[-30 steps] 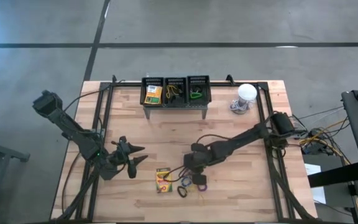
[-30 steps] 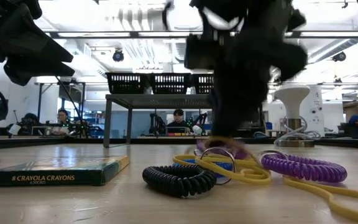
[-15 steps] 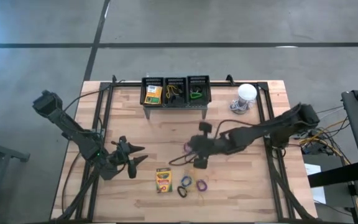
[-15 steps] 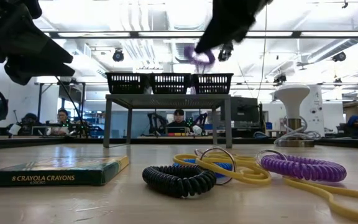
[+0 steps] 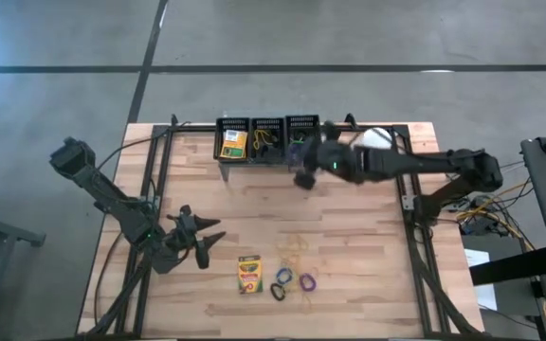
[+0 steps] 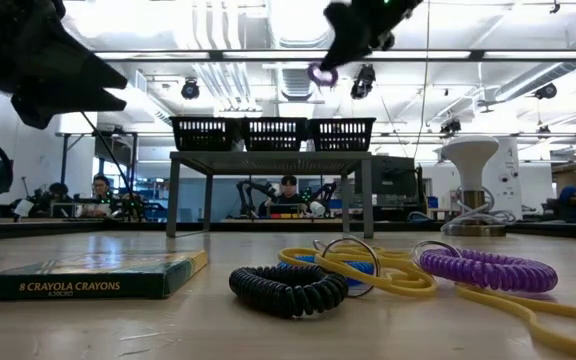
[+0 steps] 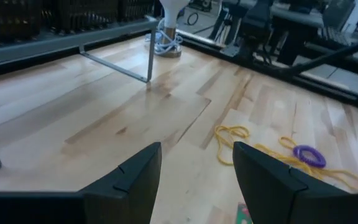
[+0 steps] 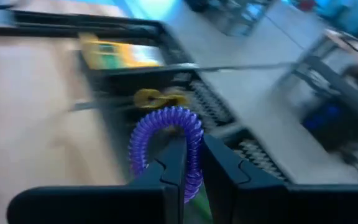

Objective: Pick & Place Office Desk Supplies
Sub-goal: Put the top purple spring key chain into the right black bin, then put the yellow rubber band into the middle black bin

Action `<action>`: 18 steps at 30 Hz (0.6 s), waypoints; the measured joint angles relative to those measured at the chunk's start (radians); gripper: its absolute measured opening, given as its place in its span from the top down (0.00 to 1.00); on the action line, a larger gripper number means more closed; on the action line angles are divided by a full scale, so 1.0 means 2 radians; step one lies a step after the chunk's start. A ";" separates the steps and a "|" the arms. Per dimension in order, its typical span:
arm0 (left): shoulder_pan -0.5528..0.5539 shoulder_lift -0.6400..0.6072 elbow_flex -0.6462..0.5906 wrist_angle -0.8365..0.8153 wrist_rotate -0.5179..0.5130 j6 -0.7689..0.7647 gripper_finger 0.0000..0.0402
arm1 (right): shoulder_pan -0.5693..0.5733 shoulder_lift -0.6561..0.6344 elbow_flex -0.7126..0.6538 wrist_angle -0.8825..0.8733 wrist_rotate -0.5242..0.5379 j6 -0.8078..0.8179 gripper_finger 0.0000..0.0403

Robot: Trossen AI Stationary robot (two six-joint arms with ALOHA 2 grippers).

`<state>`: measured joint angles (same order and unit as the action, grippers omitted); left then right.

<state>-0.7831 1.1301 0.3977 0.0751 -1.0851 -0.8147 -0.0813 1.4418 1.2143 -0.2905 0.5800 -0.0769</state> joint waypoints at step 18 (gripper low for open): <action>0.002 0.000 0.000 0.007 -0.010 0.001 0.49 | -0.143 0.046 0.001 0.005 -0.072 0.005 0.75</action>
<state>-0.7792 1.1301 0.3977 0.0901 -1.1046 -0.8130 -0.3676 1.5331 1.2167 -0.2802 0.4368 -0.0666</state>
